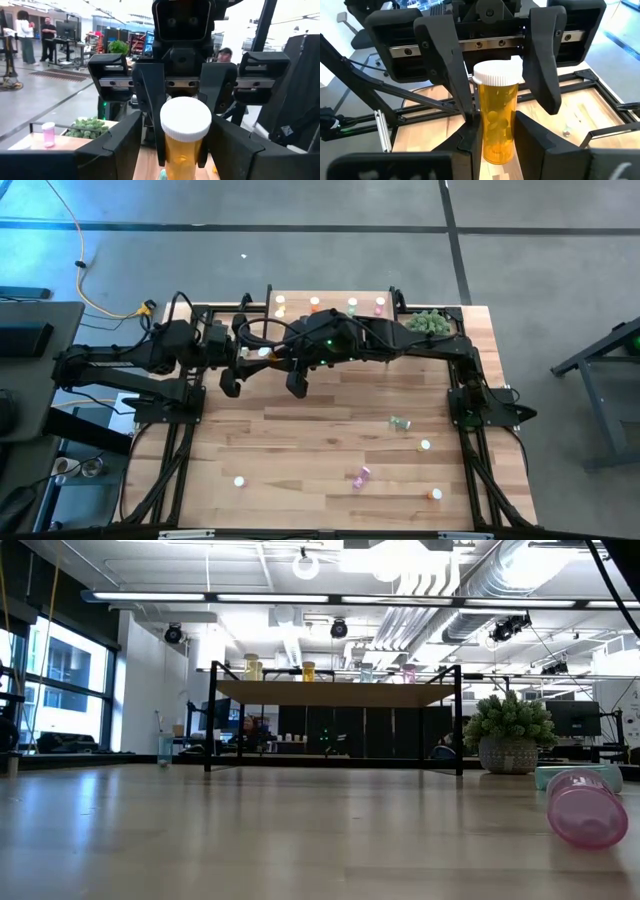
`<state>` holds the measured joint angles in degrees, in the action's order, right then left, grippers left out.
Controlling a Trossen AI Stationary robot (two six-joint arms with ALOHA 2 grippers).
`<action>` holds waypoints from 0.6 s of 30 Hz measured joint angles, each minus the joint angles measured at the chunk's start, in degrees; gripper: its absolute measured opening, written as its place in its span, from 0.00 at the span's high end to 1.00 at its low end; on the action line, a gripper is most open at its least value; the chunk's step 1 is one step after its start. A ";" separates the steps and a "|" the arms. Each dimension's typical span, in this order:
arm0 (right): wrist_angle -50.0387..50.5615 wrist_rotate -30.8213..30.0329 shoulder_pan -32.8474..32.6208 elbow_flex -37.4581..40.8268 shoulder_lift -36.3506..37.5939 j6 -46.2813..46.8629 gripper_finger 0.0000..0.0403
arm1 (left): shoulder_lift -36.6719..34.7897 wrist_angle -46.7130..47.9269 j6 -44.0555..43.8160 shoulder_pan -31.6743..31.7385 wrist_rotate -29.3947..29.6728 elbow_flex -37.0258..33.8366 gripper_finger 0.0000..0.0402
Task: Pick and place medicine bottles onto shelf by color
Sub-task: Put the left orange pill bottle on the shelf aligned with the other orange pill bottle
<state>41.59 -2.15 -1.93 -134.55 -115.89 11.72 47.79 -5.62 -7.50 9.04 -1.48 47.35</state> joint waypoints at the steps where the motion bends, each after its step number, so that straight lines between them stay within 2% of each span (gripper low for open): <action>1: 0.05 -0.04 0.00 0.02 -0.03 0.04 0.80 | -0.01 0.25 0.03 -0.02 0.62 0.00 0.50; 12: -1.02 -0.38 0.04 0.03 -0.07 1.27 0.80 | -0.04 1.03 0.02 -0.02 2.20 0.07 0.51; 18: -1.37 -0.65 0.07 0.03 -0.07 2.27 0.80 | -0.07 1.04 0.19 -0.04 2.62 0.09 0.61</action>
<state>40.23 -2.80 -1.87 -134.52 -115.96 13.99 47.72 -4.58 -7.31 8.99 1.15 47.44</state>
